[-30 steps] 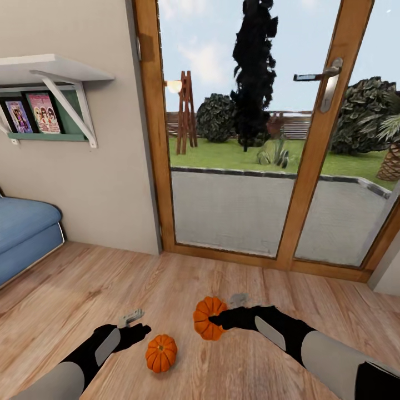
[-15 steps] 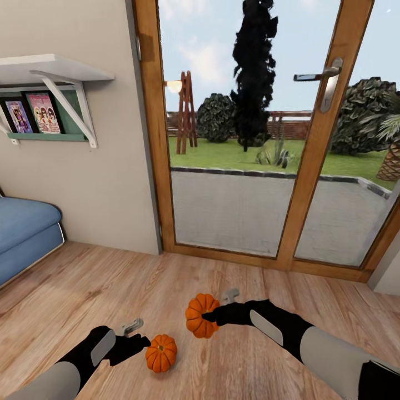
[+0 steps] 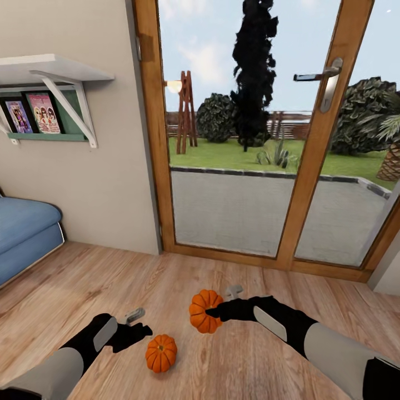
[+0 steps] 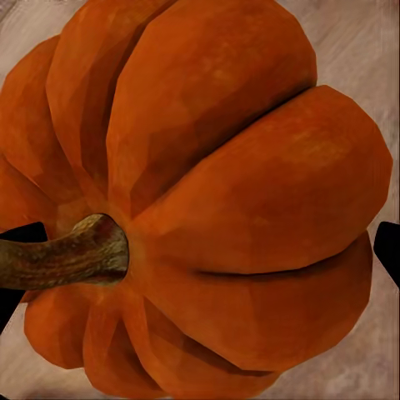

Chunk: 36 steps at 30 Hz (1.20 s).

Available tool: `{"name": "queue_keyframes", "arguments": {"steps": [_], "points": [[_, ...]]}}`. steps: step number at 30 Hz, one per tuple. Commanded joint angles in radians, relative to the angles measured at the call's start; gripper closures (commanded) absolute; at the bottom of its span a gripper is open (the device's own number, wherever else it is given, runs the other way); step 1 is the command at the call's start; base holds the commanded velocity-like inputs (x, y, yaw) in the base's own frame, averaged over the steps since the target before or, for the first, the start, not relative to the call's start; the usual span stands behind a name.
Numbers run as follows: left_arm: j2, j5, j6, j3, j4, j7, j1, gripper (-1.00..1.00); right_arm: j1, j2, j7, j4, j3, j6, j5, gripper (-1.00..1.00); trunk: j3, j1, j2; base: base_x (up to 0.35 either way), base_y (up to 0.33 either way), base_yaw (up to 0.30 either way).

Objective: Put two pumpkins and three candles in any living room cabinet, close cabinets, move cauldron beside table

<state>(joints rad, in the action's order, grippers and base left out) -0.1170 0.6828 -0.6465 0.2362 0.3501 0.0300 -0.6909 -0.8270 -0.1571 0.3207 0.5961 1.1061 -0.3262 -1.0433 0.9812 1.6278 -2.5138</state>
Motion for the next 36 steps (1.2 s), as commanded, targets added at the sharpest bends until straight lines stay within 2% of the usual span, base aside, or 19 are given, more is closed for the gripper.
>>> {"name": "queue_keyframes", "arguments": {"steps": [1, 7, 12, 14, 17, 19, 21, 25, 30, 34, 36], "points": [[0.000, -0.002, -0.003, 0.004, 0.001, 0.004, -0.001, -1.00, -0.001, -0.004, 0.000, 0.011, 0.005, -0.002, -0.007, 1.00, 0.001, 0.000, 0.000, 0.000, 0.000, 0.000], [-0.001, -0.003, -0.006, 0.005, 0.001, 0.040, -0.001, -1.00, -0.001, -0.011, 0.000, 0.034, 0.005, -0.002, -0.006, 1.00, 0.001, 0.000, 0.000, 0.000, 0.000, 0.000], [-0.002, -0.003, -0.010, 0.005, 0.001, 0.059, -0.001, -1.00, -0.001, -0.050, 0.001, 0.115, 0.005, -0.033, -0.006, 1.00, 0.020, 0.002, -0.002, 0.000, 0.000, 0.000], [-0.005, -0.003, -0.011, 0.005, 0.001, 0.100, -0.001, -1.00, -0.001, -0.065, 0.001, 0.155, 0.005, -0.067, -0.007, 1.00, 0.028, 0.003, -0.002, 0.000, 0.000, 0.000], [-0.044, -0.004, -0.009, 0.005, 0.000, 0.227, -0.001, -1.00, -0.001, -0.071, 0.000, 0.184, 0.005, -0.088, -0.007, 1.00, 0.040, 0.004, -0.003, 0.000, 0.000, 0.000], [-0.069, -0.009, -0.006, 0.006, 0.000, 0.277, -0.001, -1.00, -0.001, -0.073, 0.000, 0.191, 0.005, -0.093, -0.007, 1.00, 0.047, 0.005, -0.003, 0.000, 0.000, 0.000], [-0.095, -0.018, -0.004, 0.006, -0.001, 0.314, -0.001, -1.00, -0.001, -0.074, 0.000, 0.196, 0.005, -0.097, -0.007, 1.00, 0.055, 0.006, -0.004, 0.000, 0.000, 0.000], [-0.106, -0.025, 0.001, 0.008, -0.002, 0.329, -0.001, -1.00, -0.001, -0.075, 0.000, 0.198, 0.005, -0.098, -0.006, 1.00, 0.071, 0.008, -0.005, 0.000, 0.000, 0.000], [-0.105, -0.096, 0.088, 0.009, -0.023, 0.333, -0.001, -1.00, -0.001, -0.076, 0.000, 0.198, 0.005, -0.099, -0.007, 1.00, 0.090, 0.010, -0.006, 0.000, 0.000, 0.000], [-0.103, -0.124, 0.135, 0.009, -0.057, 0.333, -0.001, -1.00, -0.001, -0.076, 0.000, 0.198, 0.005, -0.099, -0.007, 1.00, 0.105, 0.012, -0.007, 0.000, 0.000, 0.000], [-0.099, -0.132, 0.195, 0.008, -0.071, 0.346, -0.001, -1.00, -0.001, -0.076, 0.000, 0.198, 0.005, -0.099, -0.007, 1.00, 0.113, 0.013, -0.007, 0.000, 0.000, 0.000]]}}
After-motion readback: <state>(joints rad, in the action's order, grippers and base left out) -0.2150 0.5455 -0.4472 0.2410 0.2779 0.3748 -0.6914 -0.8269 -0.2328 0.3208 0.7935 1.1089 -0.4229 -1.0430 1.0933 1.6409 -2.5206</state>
